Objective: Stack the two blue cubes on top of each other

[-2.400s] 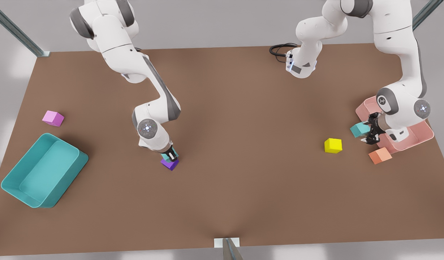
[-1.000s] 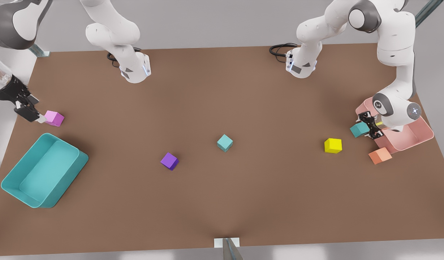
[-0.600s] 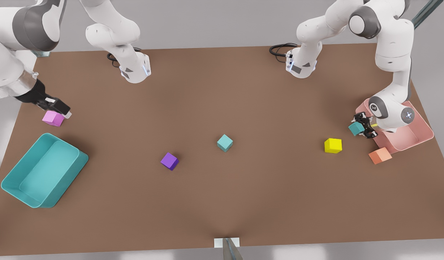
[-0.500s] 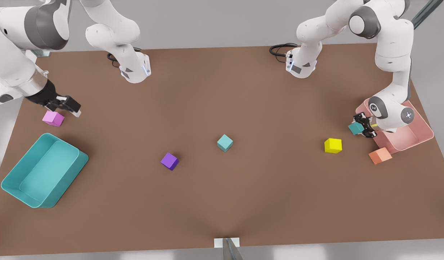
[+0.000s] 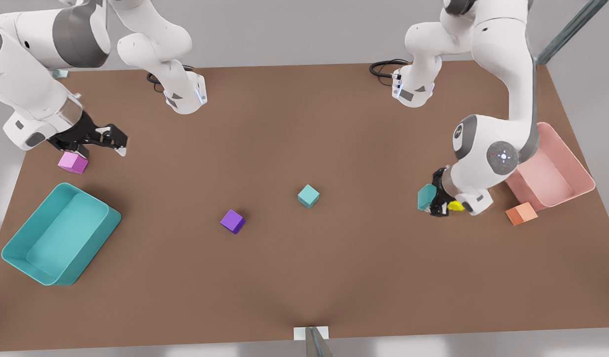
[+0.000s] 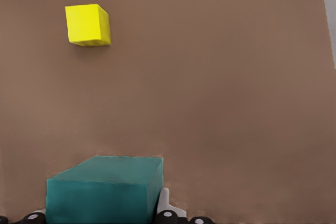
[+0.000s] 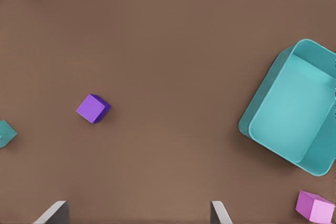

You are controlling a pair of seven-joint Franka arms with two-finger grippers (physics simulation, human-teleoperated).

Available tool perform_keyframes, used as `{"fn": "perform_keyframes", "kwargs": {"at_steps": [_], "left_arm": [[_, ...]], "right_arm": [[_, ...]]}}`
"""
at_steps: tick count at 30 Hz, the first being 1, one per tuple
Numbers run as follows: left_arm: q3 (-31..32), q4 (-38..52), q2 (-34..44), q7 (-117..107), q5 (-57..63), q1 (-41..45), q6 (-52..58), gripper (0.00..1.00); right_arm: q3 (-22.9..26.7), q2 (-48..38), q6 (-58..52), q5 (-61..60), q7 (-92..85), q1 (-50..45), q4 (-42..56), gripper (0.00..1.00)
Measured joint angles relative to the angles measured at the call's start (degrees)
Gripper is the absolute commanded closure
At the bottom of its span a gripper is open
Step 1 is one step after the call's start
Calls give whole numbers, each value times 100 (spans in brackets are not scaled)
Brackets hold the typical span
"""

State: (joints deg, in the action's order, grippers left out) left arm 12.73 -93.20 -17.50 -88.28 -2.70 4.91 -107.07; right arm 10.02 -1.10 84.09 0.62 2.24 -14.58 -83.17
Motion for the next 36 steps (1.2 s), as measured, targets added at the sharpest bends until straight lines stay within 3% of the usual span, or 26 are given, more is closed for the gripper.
{"fn": "perform_keyframes", "kwargs": {"at_steps": [4,10,22,31,36], "left_arm": [[231,1259,-1584,-94,473,1617,520,43],[248,1842,-2459,-227,900,2650,753,43],[204,2060,-2878,-426,1131,2727,-443,43],[231,1867,-2989,-517,1059,2753,-699,42],[238,1839,-2980,-568,995,2768,-645,42]], "right_arm": [[0,0,5,36,-200,213,0,0],[-8,1,10,73,-427,638,-11,0],[-6,48,19,82,-702,1337,-24,0],[-46,303,13,78,-815,1681,-23,0],[-104,473,16,68,-845,1317,166,0]]}}
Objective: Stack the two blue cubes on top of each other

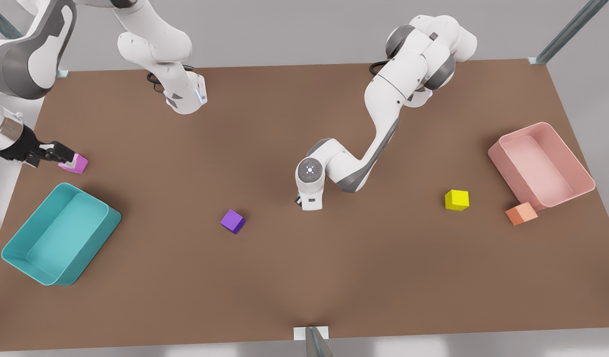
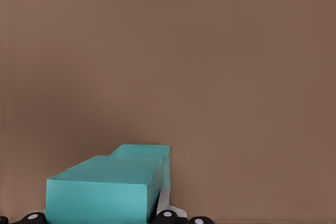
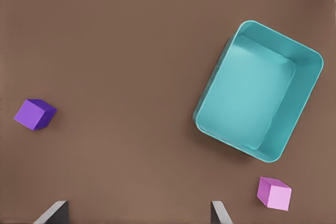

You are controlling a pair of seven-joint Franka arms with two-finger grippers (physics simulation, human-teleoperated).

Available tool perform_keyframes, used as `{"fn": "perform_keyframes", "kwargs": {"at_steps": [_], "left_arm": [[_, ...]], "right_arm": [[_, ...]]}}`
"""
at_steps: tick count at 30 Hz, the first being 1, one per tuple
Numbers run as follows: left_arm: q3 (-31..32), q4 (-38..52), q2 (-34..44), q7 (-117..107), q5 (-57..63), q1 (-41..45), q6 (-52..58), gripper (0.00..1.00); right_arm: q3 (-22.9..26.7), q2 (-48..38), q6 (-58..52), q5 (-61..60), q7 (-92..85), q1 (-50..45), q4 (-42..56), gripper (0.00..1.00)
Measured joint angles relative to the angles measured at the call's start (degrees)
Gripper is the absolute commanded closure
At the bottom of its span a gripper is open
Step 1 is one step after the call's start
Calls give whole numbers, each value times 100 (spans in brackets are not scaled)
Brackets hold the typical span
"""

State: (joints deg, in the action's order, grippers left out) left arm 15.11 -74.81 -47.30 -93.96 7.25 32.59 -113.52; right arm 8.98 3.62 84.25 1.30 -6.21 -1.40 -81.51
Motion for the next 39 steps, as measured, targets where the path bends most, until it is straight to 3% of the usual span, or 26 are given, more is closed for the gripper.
{"fn": "perform_keyframes", "kwargs": {"at_steps": [2,4,39], "left_arm": [[0,-1,-4,-22,-16,1,13,41],[0,-22,-5,-43,-21,1,-4,0],[45,-21,-59,-268,-116,32,145,0]], "right_arm": [[-6,171,3,-2,-13,-441,119,0],[-8,254,4,-2,-29,-884,152,0],[63,461,-132,-7,-160,-791,67,0]]}}
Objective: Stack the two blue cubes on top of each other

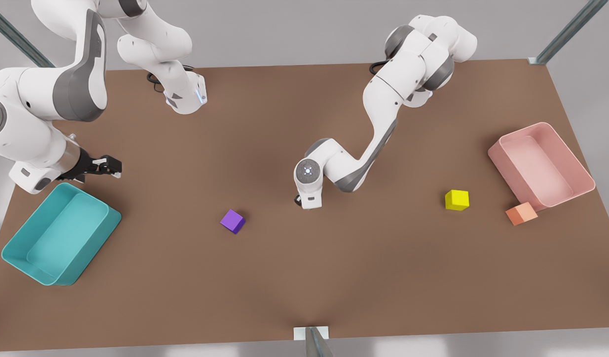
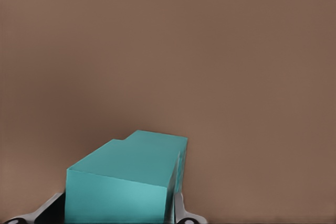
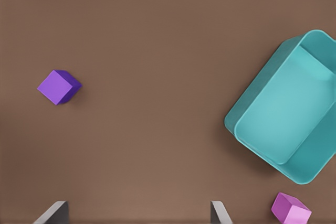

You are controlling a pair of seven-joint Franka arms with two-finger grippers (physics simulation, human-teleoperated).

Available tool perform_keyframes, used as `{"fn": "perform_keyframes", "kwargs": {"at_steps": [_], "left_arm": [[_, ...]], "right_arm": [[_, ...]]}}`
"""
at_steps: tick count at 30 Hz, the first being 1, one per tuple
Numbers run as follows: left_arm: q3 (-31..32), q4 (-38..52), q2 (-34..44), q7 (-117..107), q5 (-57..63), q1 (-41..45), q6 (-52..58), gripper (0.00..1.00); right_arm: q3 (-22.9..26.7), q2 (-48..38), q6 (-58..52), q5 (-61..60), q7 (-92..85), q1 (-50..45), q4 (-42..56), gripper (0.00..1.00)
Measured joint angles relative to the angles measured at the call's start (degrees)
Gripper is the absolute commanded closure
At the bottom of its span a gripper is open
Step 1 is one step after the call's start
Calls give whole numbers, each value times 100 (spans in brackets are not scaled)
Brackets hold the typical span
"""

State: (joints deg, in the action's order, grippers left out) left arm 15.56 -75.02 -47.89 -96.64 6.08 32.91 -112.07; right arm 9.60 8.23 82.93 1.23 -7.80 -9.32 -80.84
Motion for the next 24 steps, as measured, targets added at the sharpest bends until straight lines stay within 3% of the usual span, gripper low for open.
{"fn": "perform_keyframes", "kwargs": {"at_steps": [9,16,20,21,24], "left_arm": [[127,60,4,-53,-47,5,-207,0],[156,110,271,-79,-113,-28,225,0],[359,992,382,-109,-422,-31,934,0],[407,1262,455,-105,-484,-189,1196,0],[452,1671,1337,570,-75,-1736,2363,0]], "right_arm": [[19,0,-1,-11,-15,62,7,0],[46,-50,2,-17,-13,50,33,0],[44,-39,23,46,-14,68,56,0],[37,-37,27,55,-15,63,56,0],[27,-47,36,75,-17,28,58,0]]}}
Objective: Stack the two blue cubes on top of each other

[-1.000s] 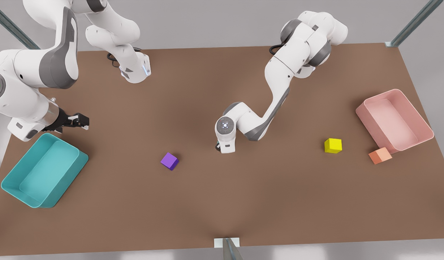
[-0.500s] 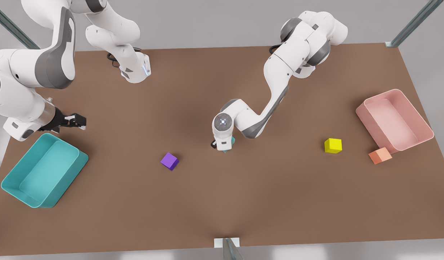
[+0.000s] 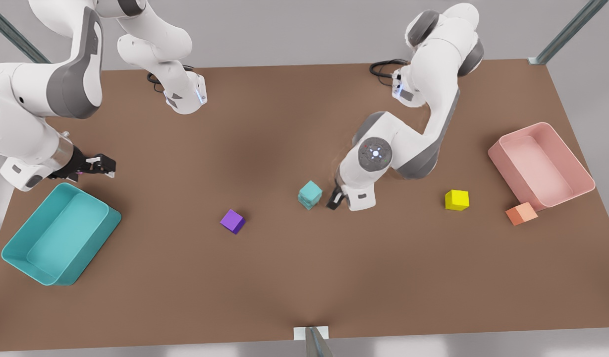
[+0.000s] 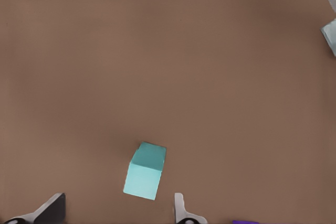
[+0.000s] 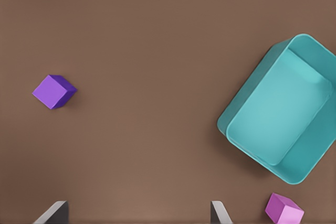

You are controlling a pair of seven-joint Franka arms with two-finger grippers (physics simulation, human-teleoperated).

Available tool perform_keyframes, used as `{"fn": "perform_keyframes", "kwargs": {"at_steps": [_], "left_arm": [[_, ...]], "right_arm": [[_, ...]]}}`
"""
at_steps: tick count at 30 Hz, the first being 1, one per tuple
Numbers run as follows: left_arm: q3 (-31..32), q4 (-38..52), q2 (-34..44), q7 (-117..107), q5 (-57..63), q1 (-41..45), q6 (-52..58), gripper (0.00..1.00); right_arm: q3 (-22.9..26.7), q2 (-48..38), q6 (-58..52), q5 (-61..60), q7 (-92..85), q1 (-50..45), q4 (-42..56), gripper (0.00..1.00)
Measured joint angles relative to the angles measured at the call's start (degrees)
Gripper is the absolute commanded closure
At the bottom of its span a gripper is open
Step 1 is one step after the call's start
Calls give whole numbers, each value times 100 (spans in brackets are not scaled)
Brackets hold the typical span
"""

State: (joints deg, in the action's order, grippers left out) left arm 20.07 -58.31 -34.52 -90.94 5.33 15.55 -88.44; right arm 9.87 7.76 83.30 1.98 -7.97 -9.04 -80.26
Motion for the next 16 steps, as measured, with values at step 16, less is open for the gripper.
{"fn": "perform_keyframes", "kwargs": {"at_steps": [16], "left_arm": [[-1308,-1818,2457,5889,-98,-941,1508,0]], "right_arm": [[-42,-18,21,117,-8,-27,52,0]]}}
